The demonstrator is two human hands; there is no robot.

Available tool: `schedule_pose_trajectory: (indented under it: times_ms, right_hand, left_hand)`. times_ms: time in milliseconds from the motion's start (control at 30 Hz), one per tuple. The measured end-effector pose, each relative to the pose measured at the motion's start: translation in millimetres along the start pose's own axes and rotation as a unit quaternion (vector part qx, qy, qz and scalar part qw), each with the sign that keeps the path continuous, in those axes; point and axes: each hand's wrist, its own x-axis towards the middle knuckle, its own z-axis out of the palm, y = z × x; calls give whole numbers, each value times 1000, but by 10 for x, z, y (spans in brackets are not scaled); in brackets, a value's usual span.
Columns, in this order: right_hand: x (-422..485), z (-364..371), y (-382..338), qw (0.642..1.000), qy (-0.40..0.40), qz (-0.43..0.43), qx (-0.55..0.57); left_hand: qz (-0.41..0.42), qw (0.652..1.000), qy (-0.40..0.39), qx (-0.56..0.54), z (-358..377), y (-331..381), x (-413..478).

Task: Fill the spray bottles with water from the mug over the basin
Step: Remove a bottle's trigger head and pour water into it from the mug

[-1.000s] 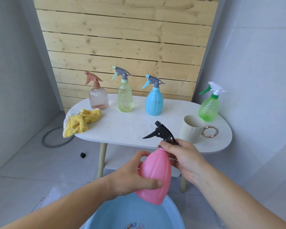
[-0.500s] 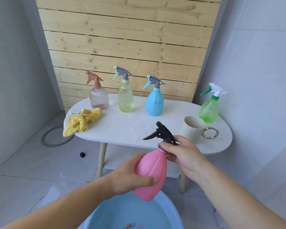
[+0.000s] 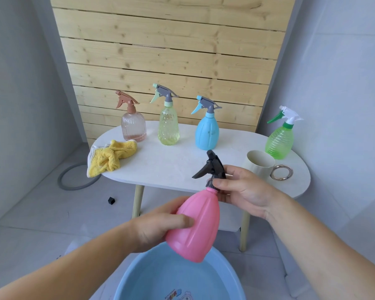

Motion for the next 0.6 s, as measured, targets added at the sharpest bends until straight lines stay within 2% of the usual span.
schedule_pose_trajectory:
  times_ms: [167,300,467,600]
  right_hand:
    - [48,83,137,998,58,-2,-24]
    - [35,71,113,998,61,-16,-28]
    - [5,-20,47,999,34,-9,-3]
    - [27,-48,15,993,104,-41,-38]
  left_hand:
    - [6,999,43,23,79,-63,40]
    - [10,996,58,61,86,-33,77]
    - [-3,999,11,46,26,-25,85]
    - [-14,998,18,67,16,-68,83]
